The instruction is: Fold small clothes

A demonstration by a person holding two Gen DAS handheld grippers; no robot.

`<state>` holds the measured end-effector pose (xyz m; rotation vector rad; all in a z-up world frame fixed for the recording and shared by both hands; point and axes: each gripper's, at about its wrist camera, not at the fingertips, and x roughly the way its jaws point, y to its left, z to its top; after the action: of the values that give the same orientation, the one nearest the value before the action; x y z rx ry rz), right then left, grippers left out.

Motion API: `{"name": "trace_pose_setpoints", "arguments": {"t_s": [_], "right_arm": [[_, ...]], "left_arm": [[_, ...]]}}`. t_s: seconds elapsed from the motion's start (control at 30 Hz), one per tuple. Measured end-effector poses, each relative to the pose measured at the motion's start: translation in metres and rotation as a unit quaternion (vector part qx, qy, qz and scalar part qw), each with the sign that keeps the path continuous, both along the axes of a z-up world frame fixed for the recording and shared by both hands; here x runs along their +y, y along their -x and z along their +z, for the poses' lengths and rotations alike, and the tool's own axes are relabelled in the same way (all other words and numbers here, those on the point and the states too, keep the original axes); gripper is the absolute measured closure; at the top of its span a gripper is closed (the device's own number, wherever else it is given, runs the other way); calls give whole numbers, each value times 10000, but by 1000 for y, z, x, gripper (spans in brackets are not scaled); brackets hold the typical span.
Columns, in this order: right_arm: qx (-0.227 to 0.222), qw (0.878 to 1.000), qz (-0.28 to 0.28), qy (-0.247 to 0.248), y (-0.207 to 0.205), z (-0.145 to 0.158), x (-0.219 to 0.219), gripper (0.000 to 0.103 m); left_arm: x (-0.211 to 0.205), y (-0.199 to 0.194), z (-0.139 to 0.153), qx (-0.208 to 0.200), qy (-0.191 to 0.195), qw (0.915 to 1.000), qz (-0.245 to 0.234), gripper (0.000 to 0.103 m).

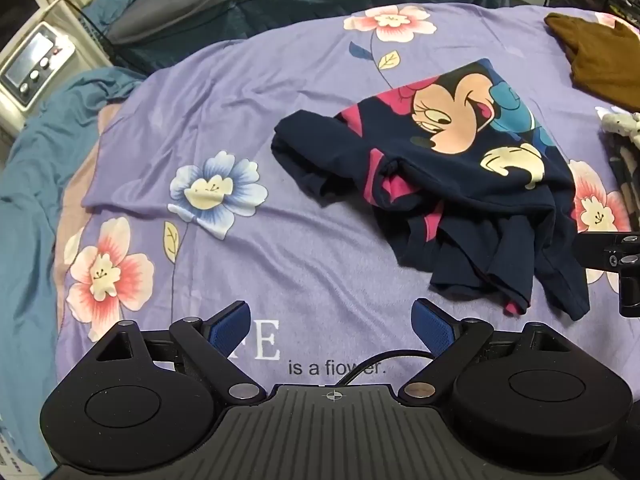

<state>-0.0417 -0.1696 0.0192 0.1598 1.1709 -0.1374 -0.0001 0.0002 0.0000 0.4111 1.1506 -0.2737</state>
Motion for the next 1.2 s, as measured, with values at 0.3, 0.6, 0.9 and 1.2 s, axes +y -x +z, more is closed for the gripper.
{"name": "trace_pose_setpoints", "arguments": {"t_s": [0.3, 0.6, 0.9, 1.2], "right_arm": [[19, 10000, 1, -8, -1, 1, -1, 4], [31, 10000, 9, 27, 0, -1, -1, 4], [57, 10000, 13, 50, -1, -2, -1, 4], [78, 9998, 1, 166, -1, -2, -1, 3]], "left_arm": [[7, 0, -1, 25, -3, 10000, -68, 0], [-3, 1, -5, -10, 25, 10000, -27, 0], [-2, 2, -5, -38, 55, 10000, -34, 0], [-4, 0, -8, -19, 94, 10000, -27, 0]]}}
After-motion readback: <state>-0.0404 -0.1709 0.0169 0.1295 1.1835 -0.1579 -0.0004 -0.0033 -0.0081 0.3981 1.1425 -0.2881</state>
